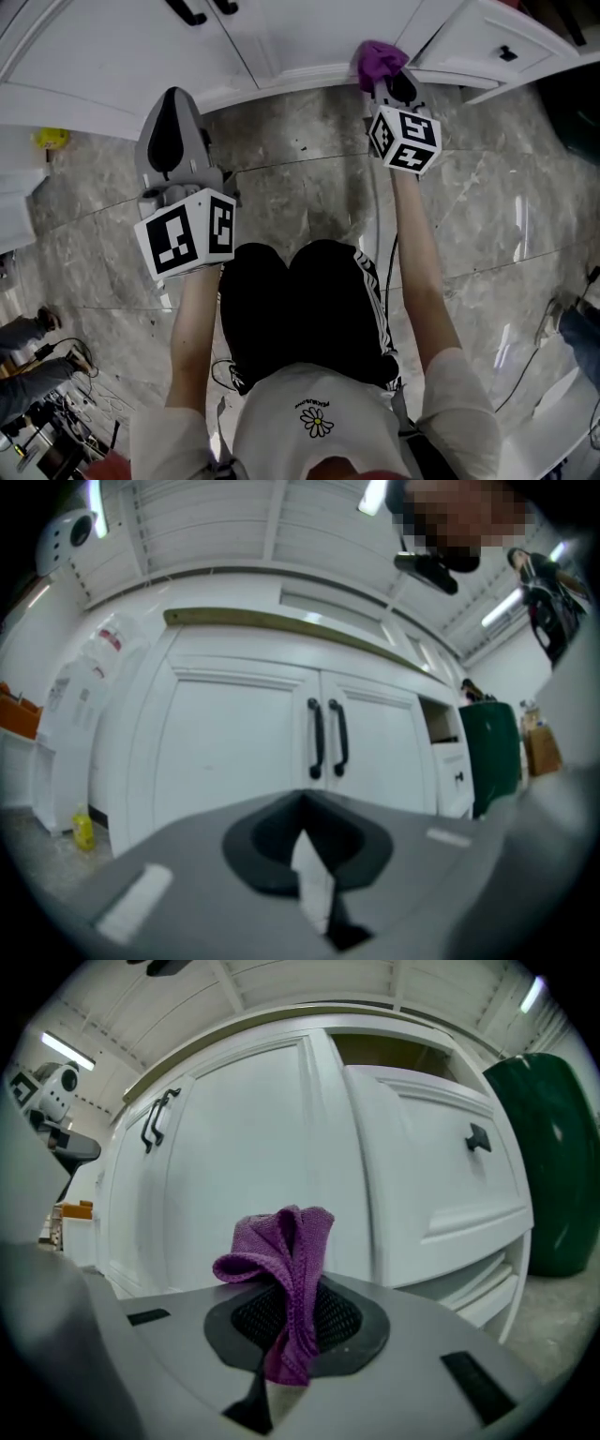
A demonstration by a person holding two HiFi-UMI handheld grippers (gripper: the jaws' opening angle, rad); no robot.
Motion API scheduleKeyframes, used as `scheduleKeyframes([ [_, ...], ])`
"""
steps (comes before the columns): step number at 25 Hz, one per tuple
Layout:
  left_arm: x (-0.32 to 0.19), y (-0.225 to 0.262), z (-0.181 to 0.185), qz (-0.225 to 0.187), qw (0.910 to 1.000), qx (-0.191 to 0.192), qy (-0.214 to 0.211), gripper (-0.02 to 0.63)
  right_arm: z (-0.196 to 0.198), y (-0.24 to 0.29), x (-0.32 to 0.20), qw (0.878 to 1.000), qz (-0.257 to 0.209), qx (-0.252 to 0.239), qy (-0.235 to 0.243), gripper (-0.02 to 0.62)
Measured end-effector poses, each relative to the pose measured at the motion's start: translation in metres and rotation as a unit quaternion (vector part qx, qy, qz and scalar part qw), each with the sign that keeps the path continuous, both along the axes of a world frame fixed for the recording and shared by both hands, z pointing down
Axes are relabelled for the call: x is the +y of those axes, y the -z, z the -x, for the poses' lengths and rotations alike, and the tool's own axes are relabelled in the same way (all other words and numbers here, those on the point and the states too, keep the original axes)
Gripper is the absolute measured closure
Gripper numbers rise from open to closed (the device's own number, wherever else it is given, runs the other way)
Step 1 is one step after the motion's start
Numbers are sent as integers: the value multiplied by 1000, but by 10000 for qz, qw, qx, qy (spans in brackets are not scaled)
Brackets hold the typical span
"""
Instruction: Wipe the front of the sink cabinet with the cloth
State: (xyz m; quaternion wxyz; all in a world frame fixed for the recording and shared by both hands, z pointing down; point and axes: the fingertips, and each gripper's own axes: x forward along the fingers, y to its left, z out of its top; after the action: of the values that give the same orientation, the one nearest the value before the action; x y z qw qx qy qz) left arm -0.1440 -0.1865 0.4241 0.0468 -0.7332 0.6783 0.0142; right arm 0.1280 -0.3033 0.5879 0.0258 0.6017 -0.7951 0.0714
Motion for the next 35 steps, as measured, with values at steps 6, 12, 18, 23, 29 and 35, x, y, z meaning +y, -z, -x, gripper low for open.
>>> scheduleKeyframes([
  [6, 1, 13, -5, -117, 9999, -7, 10, 601, -43, 2, 2, 9987, 88, 161, -465, 543],
  [12, -1, 27, -7, -229, 9997, 31, 21, 601, -50, -3, 3, 9978, 242, 373, -488, 545],
  [18, 0, 27, -4, -232, 9997, 80, 40, 601, -47, 5, 6, 9979, 252, 294, -526, 545],
  [23, 1, 22, 1, -189, 9996, 172, 77, 601, 3, 48, 25, 9996, -159, 203, 75, 545],
  [29, 4, 4, 0, -162, 9995, 259, 123, 601, 82, 79, 58, 9941, -411, -423, 911, 544],
  [35, 7, -25, 8, 4, 9996, 209, 171, 601, 112, 73, 76, 9904, -409, -652, 1150, 543],
])
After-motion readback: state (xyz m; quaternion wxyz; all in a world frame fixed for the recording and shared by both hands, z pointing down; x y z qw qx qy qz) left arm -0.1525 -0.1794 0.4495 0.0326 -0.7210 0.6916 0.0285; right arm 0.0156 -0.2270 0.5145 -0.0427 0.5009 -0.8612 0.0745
